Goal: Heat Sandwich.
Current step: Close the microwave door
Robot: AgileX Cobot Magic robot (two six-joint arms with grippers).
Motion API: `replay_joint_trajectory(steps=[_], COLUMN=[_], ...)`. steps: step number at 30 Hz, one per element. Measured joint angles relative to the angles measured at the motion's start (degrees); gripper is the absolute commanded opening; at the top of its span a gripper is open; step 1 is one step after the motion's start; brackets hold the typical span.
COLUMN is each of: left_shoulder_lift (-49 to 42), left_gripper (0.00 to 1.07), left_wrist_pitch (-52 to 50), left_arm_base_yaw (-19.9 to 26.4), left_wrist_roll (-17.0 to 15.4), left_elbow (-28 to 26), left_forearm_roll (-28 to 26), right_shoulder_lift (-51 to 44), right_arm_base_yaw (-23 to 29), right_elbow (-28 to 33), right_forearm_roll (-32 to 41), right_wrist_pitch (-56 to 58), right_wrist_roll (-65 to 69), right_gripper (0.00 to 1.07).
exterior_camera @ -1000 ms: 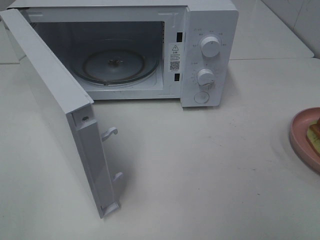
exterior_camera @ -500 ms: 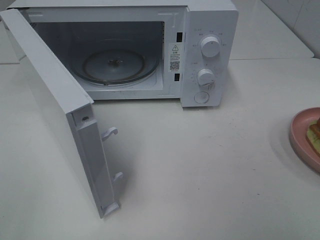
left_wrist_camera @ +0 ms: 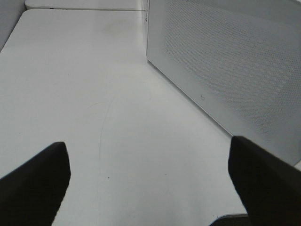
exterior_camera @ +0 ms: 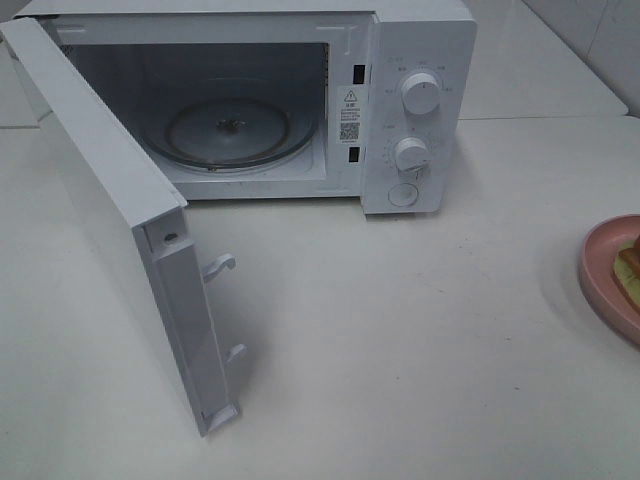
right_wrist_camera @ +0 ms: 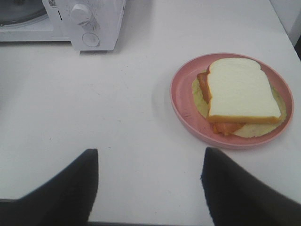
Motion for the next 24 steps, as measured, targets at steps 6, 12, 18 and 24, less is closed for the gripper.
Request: replay_joint_trajectory(steps=[6, 12, 18, 24], left_shoulder_lift=[0.0, 0.0, 0.0, 0.0], left_gripper=[0.84, 0.84, 0.84, 0.84], left_wrist_pitch=[0.0, 0.0, 0.0, 0.0], left_arm_base_yaw=[0.0, 0.0, 0.0, 0.0], left_wrist_roll=[0.0, 0.0, 0.0, 0.0], left_elbow=[0.0, 0.0, 0.0, 0.0], left_forearm_roll=[0.0, 0.0, 0.0, 0.0], right_shoulder_lift=[0.0, 0.0, 0.0, 0.0], right_arm_base_yaw=[0.1, 0.1, 0.1, 0.1], right_elbow=[0.9, 0.9, 0.9, 0.9], right_forearm_roll=[-0.9, -1.0, -1.0, -1.0], right_wrist_pitch=[-1.4, -1.5, -1.6, -1.6], right_wrist_roll=[0.0, 0.0, 0.0, 0.0], right_gripper=[0.64, 0.64, 0.64, 0.64])
